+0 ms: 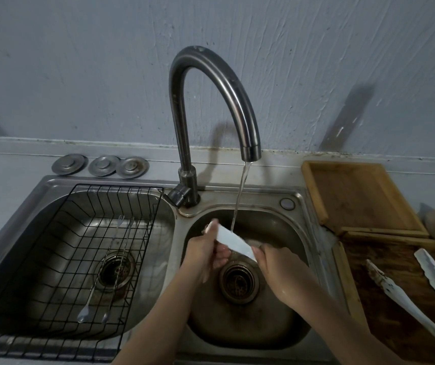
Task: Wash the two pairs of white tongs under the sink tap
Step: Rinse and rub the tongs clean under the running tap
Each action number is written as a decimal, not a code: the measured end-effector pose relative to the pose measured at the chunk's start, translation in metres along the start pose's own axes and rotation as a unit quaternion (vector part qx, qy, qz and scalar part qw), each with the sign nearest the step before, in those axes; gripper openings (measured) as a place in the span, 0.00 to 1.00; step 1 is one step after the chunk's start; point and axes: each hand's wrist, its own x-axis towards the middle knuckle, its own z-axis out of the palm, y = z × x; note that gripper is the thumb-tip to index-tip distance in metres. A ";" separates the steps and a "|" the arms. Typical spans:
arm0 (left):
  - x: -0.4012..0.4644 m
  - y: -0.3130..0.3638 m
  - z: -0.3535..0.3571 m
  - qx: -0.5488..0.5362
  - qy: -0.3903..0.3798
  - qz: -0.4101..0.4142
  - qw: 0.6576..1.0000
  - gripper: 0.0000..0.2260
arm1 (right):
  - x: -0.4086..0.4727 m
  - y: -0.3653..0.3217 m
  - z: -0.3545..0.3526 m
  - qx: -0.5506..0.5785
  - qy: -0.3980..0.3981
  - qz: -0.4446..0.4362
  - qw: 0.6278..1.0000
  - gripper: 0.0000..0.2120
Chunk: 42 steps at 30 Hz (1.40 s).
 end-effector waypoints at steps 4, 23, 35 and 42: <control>-0.004 -0.003 0.007 0.085 -0.017 0.028 0.996 0.18 | -0.003 0.002 0.000 -0.009 0.004 -0.005 1.000 0.17; -0.007 0.008 -0.003 -0.060 -0.086 0.135 0.985 0.08 | 0.020 -0.018 -0.017 -0.047 0.088 -0.028 0.995 0.23; 0.005 -0.010 0.013 -0.213 -0.105 0.118 0.964 0.27 | -0.006 -0.021 -0.019 -0.132 0.100 0.006 0.986 0.27; 0.017 -0.009 0.026 -0.175 -0.004 0.094 0.980 0.18 | -0.016 -0.016 -0.013 -0.133 0.113 -0.007 0.985 0.21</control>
